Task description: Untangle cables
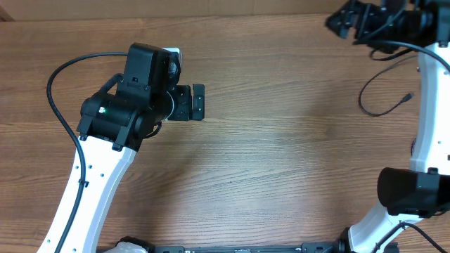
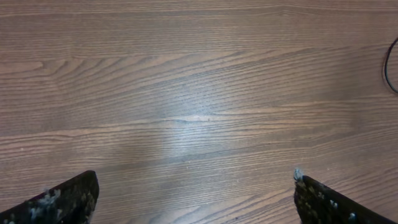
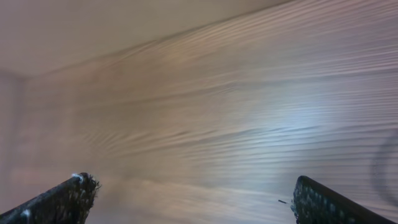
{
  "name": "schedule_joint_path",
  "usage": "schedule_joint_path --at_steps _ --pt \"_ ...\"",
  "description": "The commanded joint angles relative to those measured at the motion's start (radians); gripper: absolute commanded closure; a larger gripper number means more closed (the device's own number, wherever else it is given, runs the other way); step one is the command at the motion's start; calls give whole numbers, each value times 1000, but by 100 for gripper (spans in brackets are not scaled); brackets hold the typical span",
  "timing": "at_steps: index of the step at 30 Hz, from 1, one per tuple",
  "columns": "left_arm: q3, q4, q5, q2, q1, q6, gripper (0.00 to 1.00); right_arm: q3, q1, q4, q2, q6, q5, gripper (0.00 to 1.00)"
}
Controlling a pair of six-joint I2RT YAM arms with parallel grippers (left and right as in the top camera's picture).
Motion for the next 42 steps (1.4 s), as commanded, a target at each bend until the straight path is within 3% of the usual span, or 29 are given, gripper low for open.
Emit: schedule_joint_path --at_steps 1,42 --pt "5 0 8 -10 4 -3 0 7 55 -15 -18 -8 -98 0" --pt "5 -16 -13 -10 4 -3 0 7 92 -14 -18 -8 -95 0"
